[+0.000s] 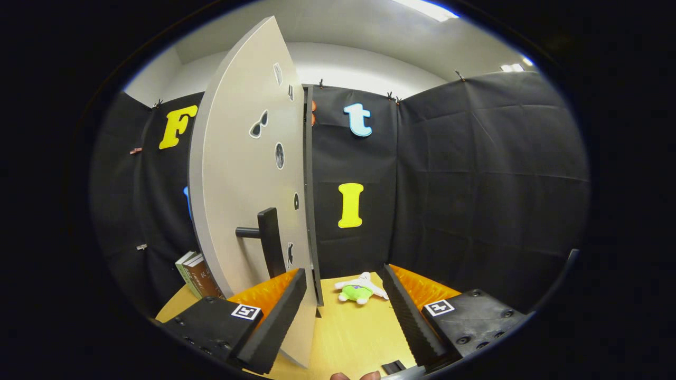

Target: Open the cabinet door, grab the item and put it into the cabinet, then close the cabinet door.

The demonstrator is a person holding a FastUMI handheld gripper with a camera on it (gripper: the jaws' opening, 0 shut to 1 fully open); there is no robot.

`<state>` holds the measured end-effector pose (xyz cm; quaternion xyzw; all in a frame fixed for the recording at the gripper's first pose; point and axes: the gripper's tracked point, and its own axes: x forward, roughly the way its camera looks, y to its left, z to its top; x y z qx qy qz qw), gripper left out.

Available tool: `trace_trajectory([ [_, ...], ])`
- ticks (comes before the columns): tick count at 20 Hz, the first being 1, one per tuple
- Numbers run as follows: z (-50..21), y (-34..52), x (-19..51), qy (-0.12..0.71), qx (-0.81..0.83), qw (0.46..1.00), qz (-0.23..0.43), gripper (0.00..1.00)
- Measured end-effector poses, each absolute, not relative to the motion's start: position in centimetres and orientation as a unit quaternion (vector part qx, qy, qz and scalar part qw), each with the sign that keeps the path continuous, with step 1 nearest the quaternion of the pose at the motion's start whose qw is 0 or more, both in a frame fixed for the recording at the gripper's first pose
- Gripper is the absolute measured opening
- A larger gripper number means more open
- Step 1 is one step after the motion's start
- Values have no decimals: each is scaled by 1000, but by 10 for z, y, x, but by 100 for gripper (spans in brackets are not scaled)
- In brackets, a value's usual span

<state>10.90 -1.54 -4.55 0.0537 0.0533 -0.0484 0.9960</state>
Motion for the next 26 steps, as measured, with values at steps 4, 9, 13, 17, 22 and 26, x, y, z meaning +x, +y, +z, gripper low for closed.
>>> trace_trajectory([
  [4, -46, 10, 107, 54, 58, 996, -38, 96],
  [9, -45, 57, 113, 53, 62, 997, -2, 96],
  [13, -50, 99, 127, 60, 58, 996, 28, 97],
  [17, -60, 146, 140, 74, 65, 993, 66, 97],
  [22, -62, 174, 141, 75, 61, 992, 87, 96],
  [26, -58, 172, 144, 72, 59, 992, 83, 96],
])
